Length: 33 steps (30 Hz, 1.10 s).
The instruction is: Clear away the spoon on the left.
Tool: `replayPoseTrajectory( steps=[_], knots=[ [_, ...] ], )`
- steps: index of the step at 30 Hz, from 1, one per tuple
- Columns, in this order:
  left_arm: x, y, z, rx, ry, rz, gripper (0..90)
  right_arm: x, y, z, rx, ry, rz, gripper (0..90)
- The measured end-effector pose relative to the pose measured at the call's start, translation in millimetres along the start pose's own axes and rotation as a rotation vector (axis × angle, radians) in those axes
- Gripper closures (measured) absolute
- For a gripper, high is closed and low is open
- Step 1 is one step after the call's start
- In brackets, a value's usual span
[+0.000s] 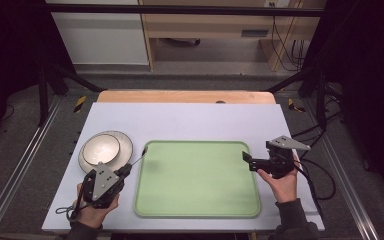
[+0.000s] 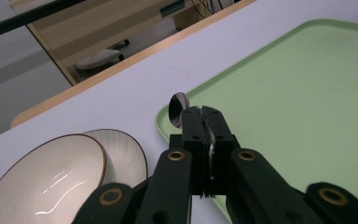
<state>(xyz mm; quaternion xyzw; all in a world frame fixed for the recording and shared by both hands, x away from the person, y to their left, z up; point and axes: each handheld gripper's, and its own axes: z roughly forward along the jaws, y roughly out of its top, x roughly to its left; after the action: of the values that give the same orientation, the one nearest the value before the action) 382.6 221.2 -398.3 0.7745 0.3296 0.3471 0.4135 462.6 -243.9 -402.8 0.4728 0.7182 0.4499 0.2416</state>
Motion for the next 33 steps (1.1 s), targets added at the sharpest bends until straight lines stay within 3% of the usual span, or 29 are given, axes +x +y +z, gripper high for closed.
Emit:
replayPoseTrajectory(
  steps=[21, 33],
  knots=[
    [-10.9, -7.7, 24.6, 0.069, -0.029, 0.031, 88.8, 0.5, -0.2, 0.7, 0.004, 0.004, 0.0, 4.9],
    [-18.4, -11.2, 34.5, 0.108, -0.036, 0.07, 88.7, 0.8, -0.5, 1.7, 0.007, 0.003, -0.001, 4.9]
  ],
)
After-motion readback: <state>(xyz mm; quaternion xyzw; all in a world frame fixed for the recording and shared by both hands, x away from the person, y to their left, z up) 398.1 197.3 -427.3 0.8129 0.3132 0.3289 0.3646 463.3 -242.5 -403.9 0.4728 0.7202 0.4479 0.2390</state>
